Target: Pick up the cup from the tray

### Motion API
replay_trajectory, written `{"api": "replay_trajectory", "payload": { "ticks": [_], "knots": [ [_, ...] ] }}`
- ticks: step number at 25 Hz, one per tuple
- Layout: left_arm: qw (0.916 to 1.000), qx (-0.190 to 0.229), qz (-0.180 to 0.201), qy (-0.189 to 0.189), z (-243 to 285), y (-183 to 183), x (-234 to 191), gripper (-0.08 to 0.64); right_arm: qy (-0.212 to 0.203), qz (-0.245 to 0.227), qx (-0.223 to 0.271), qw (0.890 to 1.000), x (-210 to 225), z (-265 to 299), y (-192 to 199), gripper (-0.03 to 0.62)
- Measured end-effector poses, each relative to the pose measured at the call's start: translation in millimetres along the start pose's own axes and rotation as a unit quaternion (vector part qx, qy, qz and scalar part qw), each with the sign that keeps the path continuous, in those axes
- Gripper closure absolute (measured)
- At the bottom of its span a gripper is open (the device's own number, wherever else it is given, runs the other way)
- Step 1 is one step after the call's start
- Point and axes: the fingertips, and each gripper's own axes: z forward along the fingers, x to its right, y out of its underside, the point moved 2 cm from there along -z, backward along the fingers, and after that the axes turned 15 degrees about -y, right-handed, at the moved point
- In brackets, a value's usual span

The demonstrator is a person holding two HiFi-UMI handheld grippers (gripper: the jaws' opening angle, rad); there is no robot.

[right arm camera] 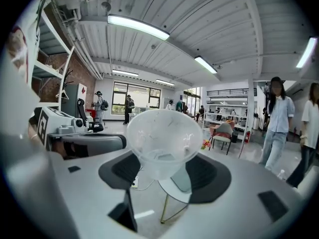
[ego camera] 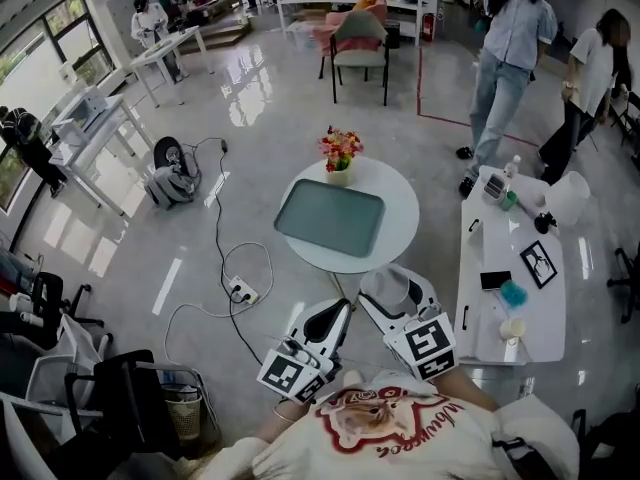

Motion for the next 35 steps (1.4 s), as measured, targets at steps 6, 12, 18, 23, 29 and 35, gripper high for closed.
{"api": "replay_trajectory", "payload": {
  "ticks": [6, 12, 18, 23, 29, 35],
  "knots": [
    [1.0000, 0.004, 0.003, -0.003, -13, -1, 36, 0.545, -0.007, 0.002, 0.013, 1.000, -15, -35, 5, 0.298],
    [0.9999, -0.002, 0.002, -0.014, -34, 19, 92, 0.545, -0.013, 0.003, 0.008, 1.000, -31, -90, 26, 0.298],
    [0.9994, -0.004, -0.011, -0.033, -70, 37, 152, 0.546, -0.025, 0.009, 0.003, 1.000, -55, -143, 54, 0.298],
    [0.9994, 0.004, 0.002, -0.034, -94, 27, 177, 0.545, -0.033, 0.005, 0.007, 0.999, -80, -169, 53, 0.298],
    [0.9995, -0.001, -0.001, -0.031, -116, 21, 184, 0.545, -0.024, 0.005, 0.013, 1.000, -99, -185, 49, 0.298],
    [0.9999, -0.002, 0.000, -0.011, -132, 17, 191, 0.545, -0.015, 0.007, 0.013, 1.000, -116, -190, 48, 0.301]
  ]
}}
